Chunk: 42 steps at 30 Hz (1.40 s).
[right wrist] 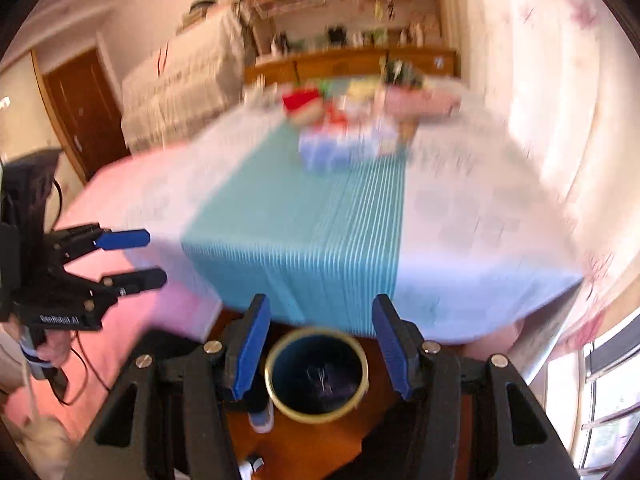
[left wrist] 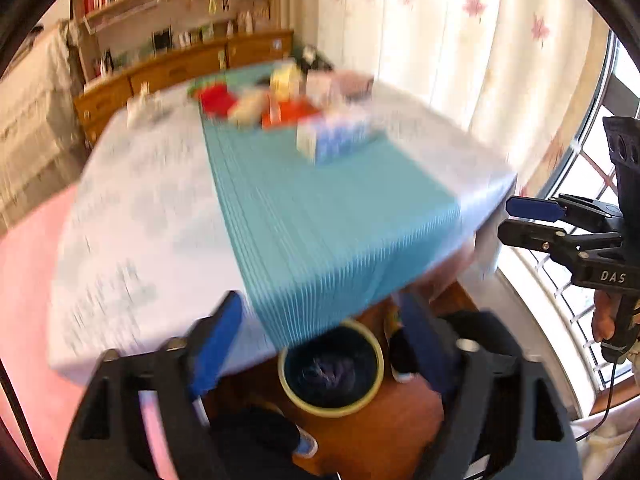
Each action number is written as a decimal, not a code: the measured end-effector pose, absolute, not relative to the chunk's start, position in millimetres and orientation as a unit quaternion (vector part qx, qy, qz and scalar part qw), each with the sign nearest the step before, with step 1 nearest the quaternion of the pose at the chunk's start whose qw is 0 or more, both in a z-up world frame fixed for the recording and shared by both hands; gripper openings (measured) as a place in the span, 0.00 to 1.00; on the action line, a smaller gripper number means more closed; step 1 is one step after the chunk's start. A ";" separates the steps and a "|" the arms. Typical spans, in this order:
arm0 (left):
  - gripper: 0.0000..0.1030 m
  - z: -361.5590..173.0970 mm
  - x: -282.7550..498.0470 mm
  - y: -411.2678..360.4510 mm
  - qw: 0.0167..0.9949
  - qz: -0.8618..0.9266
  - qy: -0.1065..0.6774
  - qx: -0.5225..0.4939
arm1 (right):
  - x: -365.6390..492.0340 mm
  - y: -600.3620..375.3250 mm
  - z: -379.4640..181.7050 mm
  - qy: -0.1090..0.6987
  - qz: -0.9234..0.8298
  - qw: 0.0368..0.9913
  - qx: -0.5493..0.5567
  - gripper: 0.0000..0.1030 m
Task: Collect trash
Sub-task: 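Raise both tools from the bin back toward the table, then grasp the lens-solution box with the left gripper while the right gripper grasps the clear bottle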
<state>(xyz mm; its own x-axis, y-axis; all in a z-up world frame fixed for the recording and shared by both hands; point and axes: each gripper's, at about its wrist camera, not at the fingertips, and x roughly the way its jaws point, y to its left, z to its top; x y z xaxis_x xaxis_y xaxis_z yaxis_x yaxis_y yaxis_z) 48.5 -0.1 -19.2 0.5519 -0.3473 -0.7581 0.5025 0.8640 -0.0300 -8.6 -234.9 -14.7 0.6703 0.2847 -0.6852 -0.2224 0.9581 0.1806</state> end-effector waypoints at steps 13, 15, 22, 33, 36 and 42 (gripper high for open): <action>0.88 16.4 141.1 -77.2 0.854 -0.280 0.390 0.201 | 73.6 -268.6 21.8 0.343 0.097 0.932 0.066 0.52; 0.88 4.1 164.4 -93.4 0.838 -0.284 0.411 0.220 | 89.6 -277.7 12.4 0.347 0.093 0.931 0.072 0.52; 0.88 -31.6 231.1 -123.9 0.808 -0.288 0.456 0.235 | 127.4 -298.5 -23.7 0.378 0.083 0.918 0.092 0.52; 0.53 -65.4 260.9 -150.3 0.763 -0.352 0.494 0.225 | 165.2 -302.7 -42.0 0.397 0.092 0.909 0.088 0.52; 0.41 -65.6 260.6 -146.3 0.771 -0.346 0.490 0.214 | 173.1 -295.5 -38.9 0.395 0.102 0.909 0.082 0.52; 0.35 -62.1 255.3 -113.6 0.788 -0.319 0.503 0.157 | 189.8 -275.4 -29.0 0.383 0.121 0.914 0.055 0.52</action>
